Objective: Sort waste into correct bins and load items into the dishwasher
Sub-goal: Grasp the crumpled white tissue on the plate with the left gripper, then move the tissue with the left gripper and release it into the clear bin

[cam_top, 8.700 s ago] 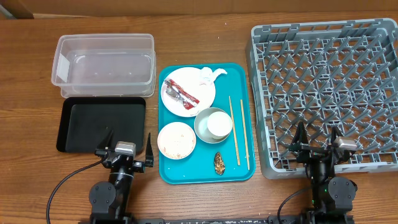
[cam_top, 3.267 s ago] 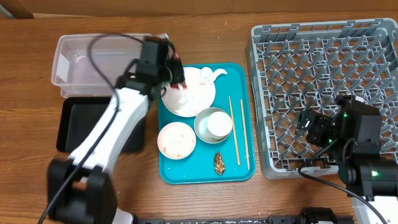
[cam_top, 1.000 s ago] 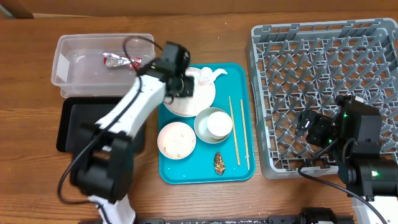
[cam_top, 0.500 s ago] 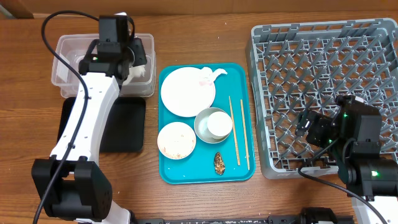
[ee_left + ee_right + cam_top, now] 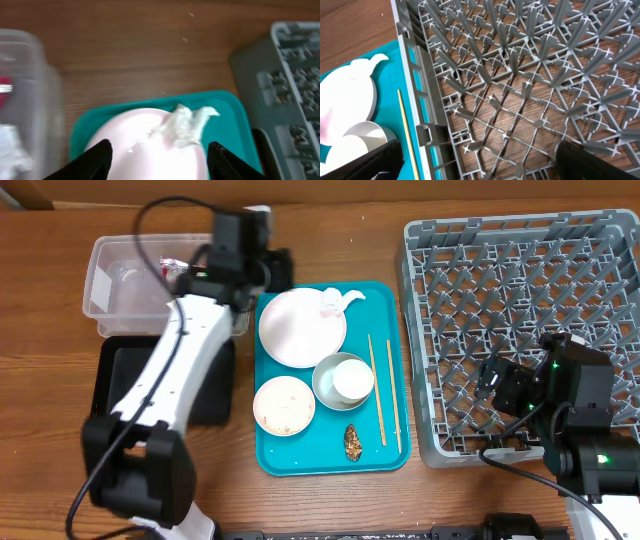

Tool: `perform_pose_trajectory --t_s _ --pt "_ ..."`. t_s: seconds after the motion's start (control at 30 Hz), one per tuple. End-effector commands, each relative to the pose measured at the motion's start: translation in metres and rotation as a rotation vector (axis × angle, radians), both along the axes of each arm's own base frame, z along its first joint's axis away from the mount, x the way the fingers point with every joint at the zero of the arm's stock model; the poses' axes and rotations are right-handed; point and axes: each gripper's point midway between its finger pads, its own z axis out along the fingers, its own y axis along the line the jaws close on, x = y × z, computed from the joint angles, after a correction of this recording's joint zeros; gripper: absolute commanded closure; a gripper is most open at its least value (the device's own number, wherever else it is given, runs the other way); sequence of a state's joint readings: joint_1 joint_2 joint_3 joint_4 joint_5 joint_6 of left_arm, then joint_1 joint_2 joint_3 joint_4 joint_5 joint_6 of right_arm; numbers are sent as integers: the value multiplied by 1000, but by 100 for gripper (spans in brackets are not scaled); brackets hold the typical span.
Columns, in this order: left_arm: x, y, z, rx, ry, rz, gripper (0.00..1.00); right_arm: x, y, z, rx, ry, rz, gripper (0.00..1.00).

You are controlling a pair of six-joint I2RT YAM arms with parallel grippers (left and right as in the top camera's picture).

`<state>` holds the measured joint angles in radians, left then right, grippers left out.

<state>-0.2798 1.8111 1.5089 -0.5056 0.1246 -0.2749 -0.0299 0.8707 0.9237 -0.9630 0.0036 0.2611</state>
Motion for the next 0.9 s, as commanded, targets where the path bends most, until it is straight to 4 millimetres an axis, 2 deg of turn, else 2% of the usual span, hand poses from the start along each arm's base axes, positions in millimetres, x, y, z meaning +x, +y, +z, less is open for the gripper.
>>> perform_pose_trajectory --t_s 0.0,0.13,0.3,0.43,0.57,0.7,0.77,0.83,0.87 --pt "-4 -41 -36 -17 58 -76 35 5 3 12 5 -28 9 0" --pt "-7 -71 -76 10 101 -127 34 7 2 7 5 -5 9 0" --pt "-7 -75 -112 59 145 -121 34 7 2 3 5 15 9 0" --pt "-4 -70 -129 89 159 -102 35 7 2 2 5 17 9 0" --pt "-2 -66 -131 108 155 -86 39 6 2 2 6 18 9 0" --pt "-2 -63 -132 120 156 -78 69 6 2 2 6 18 9 0" --pt "-3 -63 -133 122 161 -78 79 6 2 2 6 18 9 0" --pt "-7 -62 -135 127 175 -79 96 6 2 2 6 18 9 0" --pt "-8 -61 -136 131 183 -80 96 6 2 2 6 18 9 0"
